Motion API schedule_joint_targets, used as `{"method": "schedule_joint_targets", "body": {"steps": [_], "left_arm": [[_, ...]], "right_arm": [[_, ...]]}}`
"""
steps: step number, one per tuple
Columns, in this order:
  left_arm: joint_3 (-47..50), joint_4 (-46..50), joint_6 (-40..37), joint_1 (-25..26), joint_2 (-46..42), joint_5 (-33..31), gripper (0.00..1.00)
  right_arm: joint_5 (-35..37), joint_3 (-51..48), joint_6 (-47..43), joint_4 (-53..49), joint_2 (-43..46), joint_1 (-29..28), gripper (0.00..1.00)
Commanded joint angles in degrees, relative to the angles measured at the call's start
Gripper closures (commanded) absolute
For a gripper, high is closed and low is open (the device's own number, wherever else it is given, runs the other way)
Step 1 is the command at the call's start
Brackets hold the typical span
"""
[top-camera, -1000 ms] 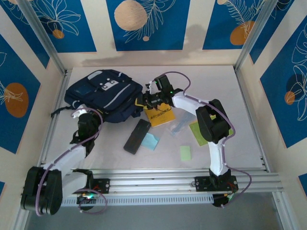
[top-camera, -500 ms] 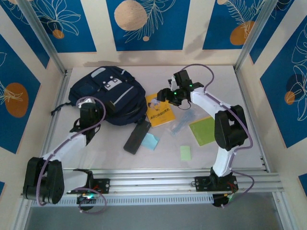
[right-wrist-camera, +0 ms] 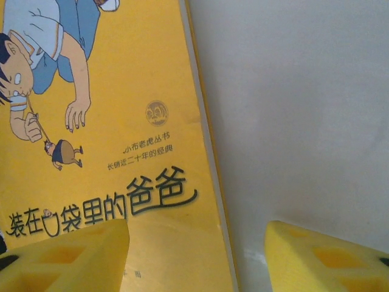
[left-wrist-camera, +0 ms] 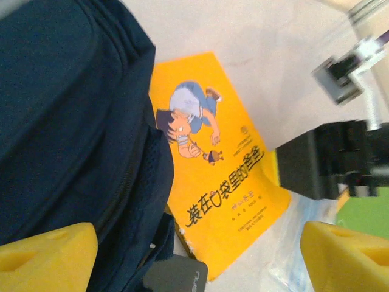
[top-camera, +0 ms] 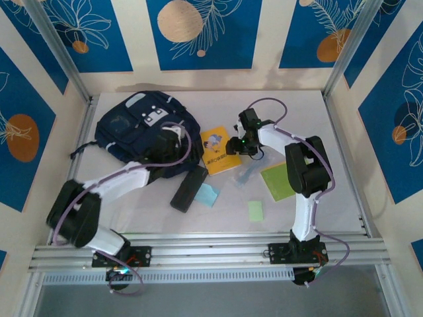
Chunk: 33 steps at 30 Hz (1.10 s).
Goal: Pack the student bag
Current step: Pick up the book from the center of the table.
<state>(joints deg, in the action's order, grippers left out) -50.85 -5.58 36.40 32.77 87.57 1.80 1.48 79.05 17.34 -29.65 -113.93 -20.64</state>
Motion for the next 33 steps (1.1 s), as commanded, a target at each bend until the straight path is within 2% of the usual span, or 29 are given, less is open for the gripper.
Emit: {"method": "schedule_joint_targets", "body": {"steps": [1,7,11,17,23,28,33], "left_arm": [[-3.19,-4.5,2.38,0.5,6.51,2.68,0.17],[-4.78,-6.92,4.45,0.53,14.85,3.2,0.22],[-4.14,-8.0,5.4,0.54,16.86,3.81,0.26],[-2.44,-9.51,6.49,0.53,17.11,3.82,0.27],[-1.8,-10.06,6.84,0.53,16.94,4.0,0.27],[-1.62,-10.38,7.14,0.51,16.04,3.99,0.27],[-1.81,-11.05,8.5,-0.06,12.25,5.86,0.21]], "right_arm": [[-2.94,0.34,-2.34,1.35,-1.7,-0.88,0.42],[-7.4,-1.79,-1.32,2.78,0.1,-2.16,0.47],[-11.22,-2.93,0.91,3.37,3.63,-2.12,0.53],[-14.96,-3.84,4.8,4.69,8.17,-2.12,0.61],[-17.29,-3.27,8.35,5.22,6.3,-1.78,0.81],[-23.2,-3.01,13.78,5.89,4.28,0.53,0.99],[-28.31,-5.12,18.58,7.85,7.63,3.61,1.0]]}}
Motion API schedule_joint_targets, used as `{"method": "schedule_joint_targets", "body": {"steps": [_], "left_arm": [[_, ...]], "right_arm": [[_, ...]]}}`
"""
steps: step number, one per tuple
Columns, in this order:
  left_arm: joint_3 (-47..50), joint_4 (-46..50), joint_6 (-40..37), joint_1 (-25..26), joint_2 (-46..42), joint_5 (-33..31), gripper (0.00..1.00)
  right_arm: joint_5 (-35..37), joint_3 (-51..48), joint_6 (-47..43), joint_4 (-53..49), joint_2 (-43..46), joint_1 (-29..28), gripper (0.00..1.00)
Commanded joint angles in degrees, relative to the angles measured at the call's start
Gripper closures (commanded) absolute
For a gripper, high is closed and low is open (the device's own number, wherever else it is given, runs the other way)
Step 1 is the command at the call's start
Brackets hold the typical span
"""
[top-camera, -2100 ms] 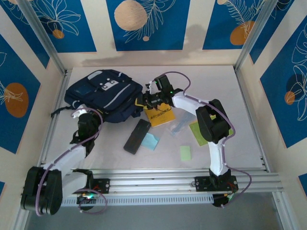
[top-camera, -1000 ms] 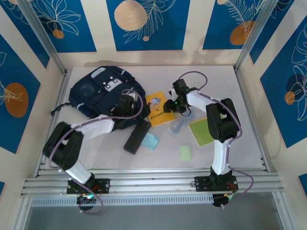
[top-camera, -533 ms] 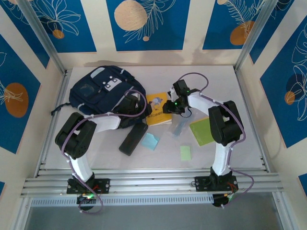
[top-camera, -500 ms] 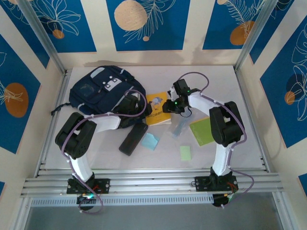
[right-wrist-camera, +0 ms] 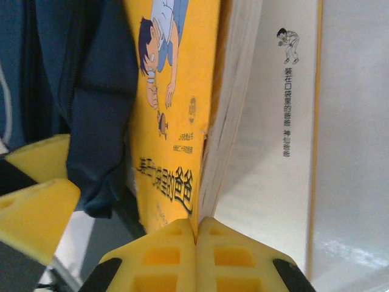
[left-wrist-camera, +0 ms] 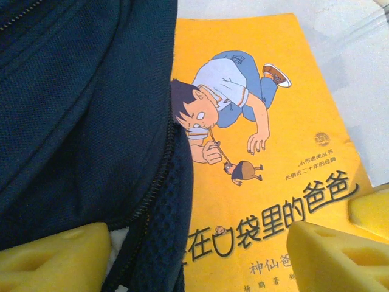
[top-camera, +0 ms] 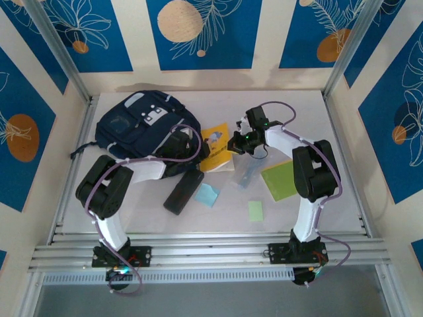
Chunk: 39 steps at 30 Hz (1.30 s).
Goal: Pack the student bag
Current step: Pick up the book from the center of the table, then place the book in the student bag.
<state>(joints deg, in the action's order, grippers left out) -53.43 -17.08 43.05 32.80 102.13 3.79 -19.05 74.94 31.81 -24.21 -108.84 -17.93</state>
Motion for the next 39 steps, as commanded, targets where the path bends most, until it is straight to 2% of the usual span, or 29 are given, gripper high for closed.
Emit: {"method": "schedule_joint_targets", "body": {"steps": [1,9,15,20,24,30,32,35,39], "left_arm": [[0.42,0.78,1.86,-0.38,-3.29,4.43,0.19],[-0.99,2.49,3.68,-5.56,-12.39,8.33,0.1],[1.8,2.86,4.48,-10.29,-17.56,7.98,0.07],[6.55,1.05,7.12,-14.12,-21.15,7.01,0.06],[9.01,1.38,7.06,-15.07,-22.5,5.64,0.06],[11.8,0.87,6.3,-15.48,-20.65,4.21,0.05],[11.98,0.97,5.85,-15.48,-19.29,4.47,0.05],[11.94,1.82,4.79,-15.56,-17.43,4.69,0.05],[11.69,3.87,3.17,-15.56,-15.47,4.49,0.05]], "right_arm": [[-8.9,-1.68,4.75,3.18,3.84,1.45,1.0],[-14.75,-2.79,5.32,5.32,15.21,3.48,1.0],[-17.97,2.13,6.33,6.51,16.75,1.78,1.0],[-20.31,6.3,7.41,11.02,13.23,-2.87,1.0],[-23.6,5.54,10.32,20.08,7.62,-5.28,1.0],[-26.42,-0.19,17.62,36.11,-4.38,-4.97,1.0],[-26.63,-1.06,20.09,38.36,-8.39,-4.55,1.0],[-25.47,-2.31,20.82,38.74,-11.49,-4.25,1.0],[-21.88,-2.07,16.78,31.68,-11.58,-4.04,1.0]]}}
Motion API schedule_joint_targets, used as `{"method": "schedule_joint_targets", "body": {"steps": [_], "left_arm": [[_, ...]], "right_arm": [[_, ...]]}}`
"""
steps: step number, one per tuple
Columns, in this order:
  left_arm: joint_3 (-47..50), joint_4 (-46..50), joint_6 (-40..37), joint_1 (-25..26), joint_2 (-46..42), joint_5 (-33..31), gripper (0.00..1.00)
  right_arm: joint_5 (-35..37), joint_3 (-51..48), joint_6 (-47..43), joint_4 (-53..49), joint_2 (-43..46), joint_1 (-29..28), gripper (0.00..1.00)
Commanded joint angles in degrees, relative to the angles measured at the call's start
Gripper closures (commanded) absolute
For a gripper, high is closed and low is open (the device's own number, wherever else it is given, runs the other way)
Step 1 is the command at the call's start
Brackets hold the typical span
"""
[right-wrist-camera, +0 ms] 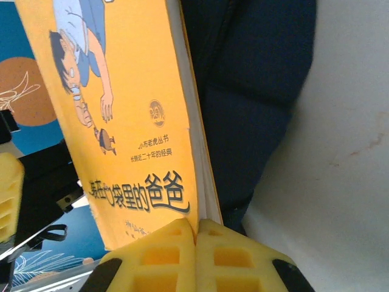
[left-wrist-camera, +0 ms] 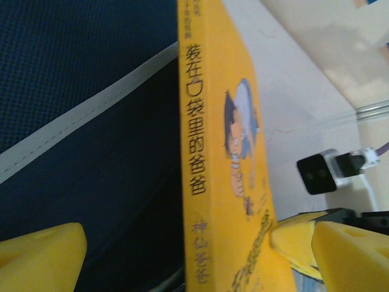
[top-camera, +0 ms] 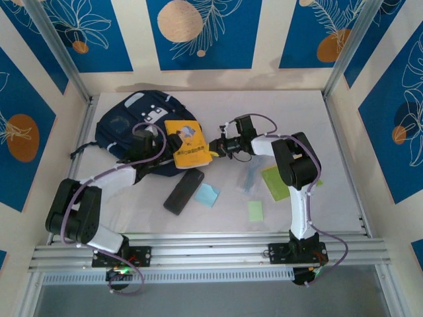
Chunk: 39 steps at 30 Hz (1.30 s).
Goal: Pack the student bag
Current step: Place the book in the student bag, then pick up the book from the student bag, then pass the book.
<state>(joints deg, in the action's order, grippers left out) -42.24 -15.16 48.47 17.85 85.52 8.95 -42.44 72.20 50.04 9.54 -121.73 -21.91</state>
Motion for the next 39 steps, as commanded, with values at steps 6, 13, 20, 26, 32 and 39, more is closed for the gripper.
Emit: {"method": "schedule_joint_targets", "body": {"steps": [6,13,20,26,32,39], "left_arm": [[1.01,0.83,-2.21,-0.71,3.82,1.43,0.08],[1.12,-11.36,3.39,-0.62,7.89,9.54,0.45],[2.17,-18.86,7.64,0.54,3.46,6.17,0.91],[1.41,-20.76,10.84,2.59,-1.26,-3.12,1.0],[0.38,-26.21,16.13,4.5,-0.03,-7.67,1.0],[1.4,-32.12,19.44,7.23,0.85,-12.77,1.0]], "right_arm": [[4.67,3.34,-6.47,-10.8,1.08,-0.5,1.0],[5.69,5.08,-8.02,-13.89,1.91,-1.2,1.0],[17.65,0.04,-4.98,-20.73,12.88,-0.72,0.02],[21.61,-12.66,9.63,-9.85,24.18,-2.69,0.01],[23.39,-17.78,23.39,6.3,25.96,-8.07,0.0],[30.31,-20.15,35.74,26.69,22.21,-14.03,0.0]]}}
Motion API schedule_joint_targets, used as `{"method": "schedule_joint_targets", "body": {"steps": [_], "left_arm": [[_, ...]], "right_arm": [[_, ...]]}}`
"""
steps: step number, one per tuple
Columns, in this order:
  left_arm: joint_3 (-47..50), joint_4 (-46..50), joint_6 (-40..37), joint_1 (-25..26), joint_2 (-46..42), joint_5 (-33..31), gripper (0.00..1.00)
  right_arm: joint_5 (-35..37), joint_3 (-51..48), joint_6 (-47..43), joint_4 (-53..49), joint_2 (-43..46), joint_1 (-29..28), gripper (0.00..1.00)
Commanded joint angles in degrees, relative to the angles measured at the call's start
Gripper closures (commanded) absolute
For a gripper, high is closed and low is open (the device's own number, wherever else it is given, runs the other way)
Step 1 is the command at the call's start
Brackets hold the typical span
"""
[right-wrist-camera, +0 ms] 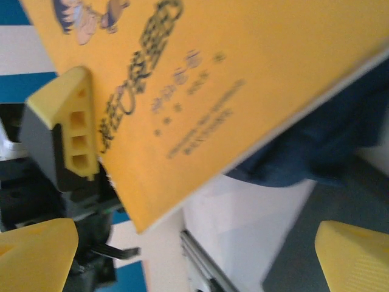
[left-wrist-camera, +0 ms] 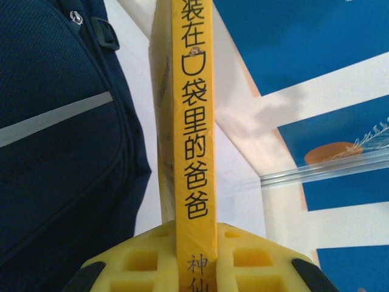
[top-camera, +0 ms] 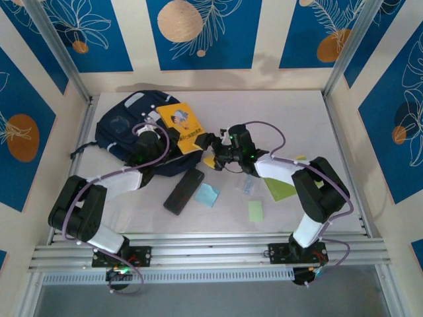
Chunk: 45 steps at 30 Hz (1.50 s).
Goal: Pack the student bag
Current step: Pass the book, then open the student bag at the center of the table.
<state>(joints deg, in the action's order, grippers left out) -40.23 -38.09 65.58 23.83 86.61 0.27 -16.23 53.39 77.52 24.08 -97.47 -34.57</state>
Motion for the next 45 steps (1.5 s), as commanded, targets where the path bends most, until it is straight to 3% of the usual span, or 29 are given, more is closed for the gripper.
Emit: {"method": "schedule_joint_targets", "body": {"steps": [1,7,11,12,13,15,17,18,19,21,27,35,39,45], "left_arm": [[-0.41,-9.88,2.49,1.62,-0.33,-4.67,1.0],[1.3,-12.9,4.13,3.06,-1.04,-6.23,1.0],[2.85,-11.25,4.73,3.58,-2.59,-7.5,1.0],[3.22,-10.37,4.56,3.67,-3.08,-7.98,1.0],[3.61,-9.75,4.24,3.75,-3.51,-8.4,1.0],[4.14,-9.22,3.73,3.85,-4.05,-8.73,1.0],[4.29,-8.42,2.52,3.76,-4.7,-8.33,1.0],[4.02,-6.99,1.31,3.77,-5.22,-7.83,1.0],[3.58,-5.29,-0.66,3.76,-5.92,-7.18,0.92],[2.44,-0.26,-5.21,3.66,-7.45,-6.07,0.6],[-2.62,19.89,-25.43,1.73,-11.58,-2.43,0.26],[-11.75,37.36,-44.38,-0.37,-3.1,0.95,0.21],[-17.94,42.62,-49.61,-0.62,4.88,-0.98,0.19],[-27.43,49.97,-53.64,-2.01,15.07,-4.46,0.19]], "right_arm": [[4.03,-1.06,9.73,13.8,-3.03,-1.82,0.0],[7.43,-0.28,12.49,23.81,-6.85,-3.69,0.08],[10.34,-0.26,10.99,24.18,-6.08,-2.41,0.26],[10.74,0.07,10.37,23.96,-6.06,-1.98,0.37],[10.92,0.59,9.76,23.56,-6.06,-1.58,0.56],[10.63,1.74,8.99,22.17,-6.15,-0.88,0.82],[9.55,2.73,8.12,21.78,-6.33,-0.27,1.0],[8.85,3.11,7.93,21.48,-6.35,0.08,1.0],[8.12,3.3,7.64,21.39,-6.28,0.41,1.0],[6.83,3.23,6.94,20.6,-5.62,1.39,1.0],[1.78,3.13,-0.21,9.02,-0.25,6.55,1.0],[-8.82,4.78,-11.64,-8.88,4.92,17.2,1.0],[-12.13,6.16,-17.57,-16.51,7.38,21.1,1.0],[-11.24,7.26,-25.02,-25.85,11.56,23.09,1.0]]}}
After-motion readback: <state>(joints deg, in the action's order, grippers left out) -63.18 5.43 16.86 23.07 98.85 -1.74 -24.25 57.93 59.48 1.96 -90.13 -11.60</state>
